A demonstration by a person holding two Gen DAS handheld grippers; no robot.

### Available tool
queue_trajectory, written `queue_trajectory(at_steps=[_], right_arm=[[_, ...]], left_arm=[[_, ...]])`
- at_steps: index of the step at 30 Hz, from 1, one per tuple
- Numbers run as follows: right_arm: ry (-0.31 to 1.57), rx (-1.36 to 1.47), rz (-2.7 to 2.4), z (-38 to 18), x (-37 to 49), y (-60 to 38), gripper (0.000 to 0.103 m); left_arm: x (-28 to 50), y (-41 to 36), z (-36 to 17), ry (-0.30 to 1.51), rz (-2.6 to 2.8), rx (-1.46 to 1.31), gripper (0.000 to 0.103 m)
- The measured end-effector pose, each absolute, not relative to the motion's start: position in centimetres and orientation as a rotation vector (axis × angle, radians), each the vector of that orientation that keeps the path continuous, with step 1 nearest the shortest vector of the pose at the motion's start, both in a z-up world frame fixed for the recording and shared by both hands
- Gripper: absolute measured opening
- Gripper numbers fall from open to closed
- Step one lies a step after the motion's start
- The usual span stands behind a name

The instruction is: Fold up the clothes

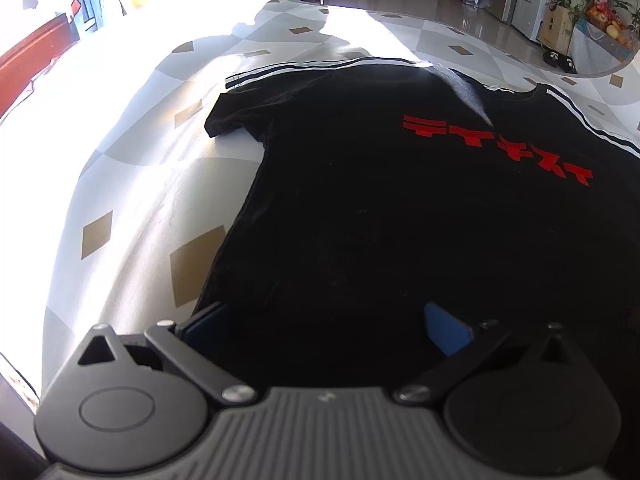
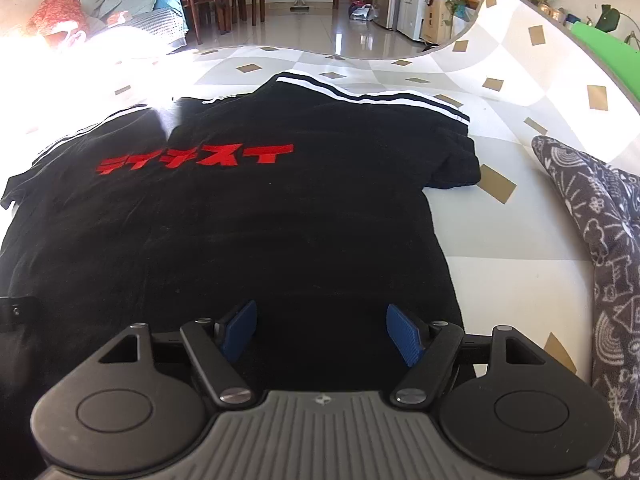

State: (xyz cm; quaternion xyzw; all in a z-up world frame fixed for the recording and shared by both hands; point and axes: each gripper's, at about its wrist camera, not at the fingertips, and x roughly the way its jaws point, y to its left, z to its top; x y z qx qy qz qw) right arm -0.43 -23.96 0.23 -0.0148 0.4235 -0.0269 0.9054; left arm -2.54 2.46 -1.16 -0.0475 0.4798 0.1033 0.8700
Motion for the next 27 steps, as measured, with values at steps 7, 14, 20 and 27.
queue_trajectory(at_steps=[7, 14, 20, 27], right_arm=[[0.872, -0.020, -0.068, 0.3, -0.4, -25.2, 0.072], [0.875, -0.025, -0.052, 0.3, -0.2, -25.4, 0.072], [0.892, -0.014, -0.038, 0.7, -0.4, -25.4, 0.072], [0.912, -0.014, -0.001, 1.2, -1.3, -24.4, 0.072]], left_arm=[[-2.8, 3.0, -1.1, 0.995, 0.204, -0.071, 0.103], [-2.7, 3.0, -1.1, 0.995, 0.199, -0.065, 0.103], [-2.6, 2.6, -0.8, 0.985, 0.201, -0.047, 0.103], [-3.1, 1.2, -0.2, 0.984, 0.176, 0.021, 0.103]])
